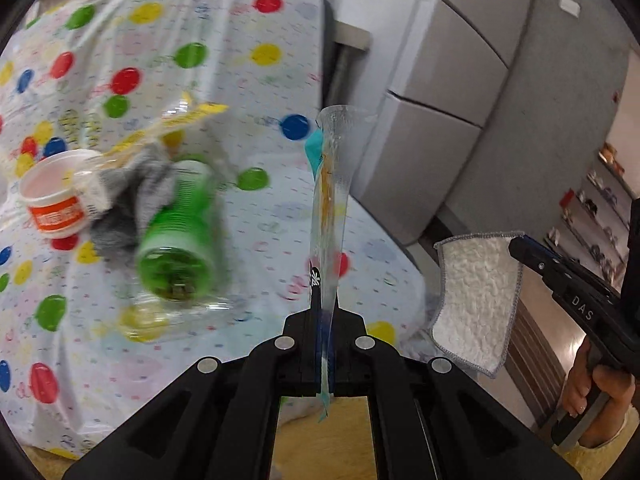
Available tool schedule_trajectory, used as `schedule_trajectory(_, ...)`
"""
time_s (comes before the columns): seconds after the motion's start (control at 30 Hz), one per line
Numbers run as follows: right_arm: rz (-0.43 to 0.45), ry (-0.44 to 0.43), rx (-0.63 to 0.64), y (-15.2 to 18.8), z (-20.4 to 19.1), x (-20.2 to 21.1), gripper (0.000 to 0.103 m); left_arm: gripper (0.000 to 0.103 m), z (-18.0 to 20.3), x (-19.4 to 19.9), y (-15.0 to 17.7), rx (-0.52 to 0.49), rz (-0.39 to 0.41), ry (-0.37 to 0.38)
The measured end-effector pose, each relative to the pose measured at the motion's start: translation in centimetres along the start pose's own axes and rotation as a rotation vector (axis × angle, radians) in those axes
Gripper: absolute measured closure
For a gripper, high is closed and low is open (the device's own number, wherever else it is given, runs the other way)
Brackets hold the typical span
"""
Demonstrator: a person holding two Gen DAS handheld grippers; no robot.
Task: Collect trash
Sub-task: 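Carry the wrapper and cloth over the white-bagged trash bin with both tools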
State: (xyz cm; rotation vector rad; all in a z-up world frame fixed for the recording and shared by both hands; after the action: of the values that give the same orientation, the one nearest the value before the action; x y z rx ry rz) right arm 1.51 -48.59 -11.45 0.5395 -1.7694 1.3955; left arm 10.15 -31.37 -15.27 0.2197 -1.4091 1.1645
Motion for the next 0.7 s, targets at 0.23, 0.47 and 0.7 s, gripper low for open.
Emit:
schedule_trajectory(0.23,-0.049,0.095,-0.092,3.6,7.9,-0.5,0.098,0.101,10.2,-6.0,0.0,-0.128,-0.072,0.133)
schedule_trajectory(0.47,-0.132,0.112,-0.187,7.3,13.5,-3.3,0.098,0.101,16.8,-14.2,1.8,-0.181,-0.246,0.272)
schedule_trajectory(0.7,-0.193,0.115,-0.259,9.3,16.5,-7.0,0.098,0.098,18.2,-18.6,1.7,-0.189,-0.304,0.253)
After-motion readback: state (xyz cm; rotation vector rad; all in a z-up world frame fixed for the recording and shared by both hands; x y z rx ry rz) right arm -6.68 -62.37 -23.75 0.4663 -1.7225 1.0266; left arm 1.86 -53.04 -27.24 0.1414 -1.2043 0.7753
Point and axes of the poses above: each gripper's, at about its wrist camera, not at the fingertips, and x roughly against the way its jaws point, z to its right, y to its underside, the point moved 10 cm from there along -x, roughly the way its jaws point, and after that the axes turned 15 degrees about -z, right-handed, at the moved point
